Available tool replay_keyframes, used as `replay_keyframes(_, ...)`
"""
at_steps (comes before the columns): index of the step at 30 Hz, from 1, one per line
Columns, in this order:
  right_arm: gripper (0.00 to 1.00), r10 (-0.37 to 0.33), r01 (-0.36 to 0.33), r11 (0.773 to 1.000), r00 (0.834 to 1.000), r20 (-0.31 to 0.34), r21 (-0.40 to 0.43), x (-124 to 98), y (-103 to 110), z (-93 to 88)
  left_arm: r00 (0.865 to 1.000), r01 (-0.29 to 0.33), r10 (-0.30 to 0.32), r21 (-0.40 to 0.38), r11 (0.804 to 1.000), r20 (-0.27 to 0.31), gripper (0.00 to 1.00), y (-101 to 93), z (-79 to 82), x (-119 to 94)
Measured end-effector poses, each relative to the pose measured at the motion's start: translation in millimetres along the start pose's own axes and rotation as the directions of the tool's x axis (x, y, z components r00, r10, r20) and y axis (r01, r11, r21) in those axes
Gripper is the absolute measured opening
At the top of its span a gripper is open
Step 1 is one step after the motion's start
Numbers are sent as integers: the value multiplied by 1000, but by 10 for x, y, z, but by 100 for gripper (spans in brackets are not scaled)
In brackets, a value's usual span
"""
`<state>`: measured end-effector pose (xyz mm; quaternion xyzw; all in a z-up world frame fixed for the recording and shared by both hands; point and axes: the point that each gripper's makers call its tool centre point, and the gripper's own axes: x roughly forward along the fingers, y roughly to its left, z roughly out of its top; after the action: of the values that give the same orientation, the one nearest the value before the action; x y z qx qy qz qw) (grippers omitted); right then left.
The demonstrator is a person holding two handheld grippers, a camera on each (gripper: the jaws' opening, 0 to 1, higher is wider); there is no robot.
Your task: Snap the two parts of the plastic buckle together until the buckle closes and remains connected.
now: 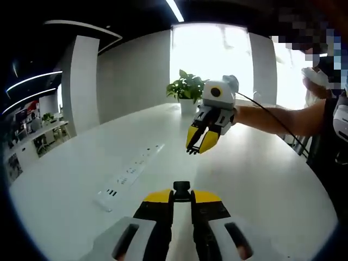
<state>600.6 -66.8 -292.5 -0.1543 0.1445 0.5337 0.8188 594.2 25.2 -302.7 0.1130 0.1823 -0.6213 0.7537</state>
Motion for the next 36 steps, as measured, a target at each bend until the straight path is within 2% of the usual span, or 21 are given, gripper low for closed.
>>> replay_keyframes(10, 11, -13, 13, 1000, 1000, -3, -15, -71, 27, 57, 1000, 2, -2, 14, 1000, 10, 11, -64, 101, -54)
replay_keyframes(36, 11, -12, 12, 1000, 1000, -25, -13, -113, 120, -18, 1000, 22, -22, 19, 1000, -7, 11, -179, 92, -63)
